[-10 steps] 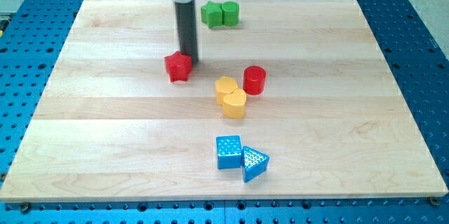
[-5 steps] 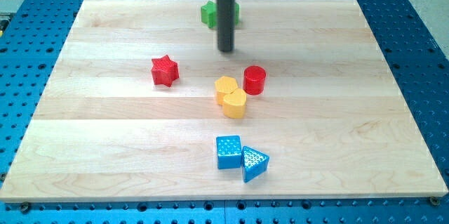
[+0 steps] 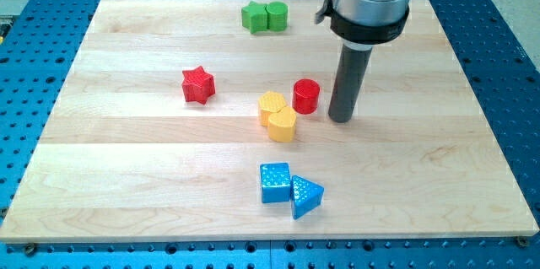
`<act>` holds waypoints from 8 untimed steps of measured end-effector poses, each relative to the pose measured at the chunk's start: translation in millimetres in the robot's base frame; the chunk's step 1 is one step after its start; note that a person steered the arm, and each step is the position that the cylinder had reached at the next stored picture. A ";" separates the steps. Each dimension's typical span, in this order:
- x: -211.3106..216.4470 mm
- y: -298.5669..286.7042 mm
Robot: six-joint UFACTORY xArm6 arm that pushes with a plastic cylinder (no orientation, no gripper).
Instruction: Move the red blocks to the top left side of the yellow blocks
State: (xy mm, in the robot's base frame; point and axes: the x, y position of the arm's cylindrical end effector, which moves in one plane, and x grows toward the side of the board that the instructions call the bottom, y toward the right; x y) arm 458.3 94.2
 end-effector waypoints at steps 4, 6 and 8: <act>-82.1 -50.0; -78.1 -88.6; -73.9 -91.7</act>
State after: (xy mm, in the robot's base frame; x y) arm 384.3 2.5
